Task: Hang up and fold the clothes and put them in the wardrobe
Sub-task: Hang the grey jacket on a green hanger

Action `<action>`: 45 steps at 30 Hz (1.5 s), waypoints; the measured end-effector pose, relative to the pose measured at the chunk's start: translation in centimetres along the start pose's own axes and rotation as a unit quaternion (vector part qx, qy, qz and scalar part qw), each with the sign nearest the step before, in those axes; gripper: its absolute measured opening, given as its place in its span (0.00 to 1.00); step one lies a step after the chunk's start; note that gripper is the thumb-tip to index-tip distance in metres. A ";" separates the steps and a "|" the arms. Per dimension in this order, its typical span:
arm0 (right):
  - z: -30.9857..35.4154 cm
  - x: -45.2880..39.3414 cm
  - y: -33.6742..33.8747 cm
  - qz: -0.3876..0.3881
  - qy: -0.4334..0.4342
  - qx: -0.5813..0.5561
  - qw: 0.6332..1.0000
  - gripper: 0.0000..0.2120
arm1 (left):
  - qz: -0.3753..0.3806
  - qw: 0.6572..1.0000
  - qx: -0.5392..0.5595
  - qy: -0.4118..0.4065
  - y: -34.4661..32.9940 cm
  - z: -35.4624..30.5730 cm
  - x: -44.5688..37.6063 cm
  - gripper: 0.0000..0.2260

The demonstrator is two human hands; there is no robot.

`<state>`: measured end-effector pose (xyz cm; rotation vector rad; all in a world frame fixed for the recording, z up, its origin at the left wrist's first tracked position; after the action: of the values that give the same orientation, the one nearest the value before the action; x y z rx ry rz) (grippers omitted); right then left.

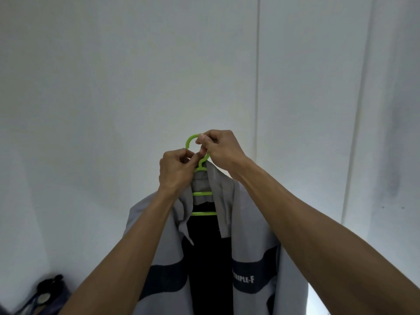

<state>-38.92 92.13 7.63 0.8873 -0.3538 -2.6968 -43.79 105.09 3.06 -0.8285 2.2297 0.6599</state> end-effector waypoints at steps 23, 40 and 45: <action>-2.8 0.4 4.4 0.145 -0.082 0.025 0.986 0.19 | 0.122 0.971 -0.197 -0.052 5.2 5.6 -1.2 0.30; -8.4 1.8 6.2 0.065 0.012 0.332 0.941 0.08 | 0.175 0.972 -0.133 -0.082 7.9 9.0 -1.0 0.24; -9.3 3.4 7.1 0.086 -0.026 0.329 0.940 0.08 | 0.198 0.963 -0.146 -0.107 4.8 8.9 -1.2 0.16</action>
<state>-34.56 83.05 0.79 0.8832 -1.3308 -2.4512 -42.95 114.44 -0.82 -0.4161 2.1415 1.2312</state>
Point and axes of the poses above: each hand's wrist, its own x-axis away from the middle knuckle, its own y-axis out of the back of the hand, z = x × y, the point moved 3 cm from there along -x, towards the middle knuckle, and after that the axes turned 5 degrees about -y, right-handed, at the moved point
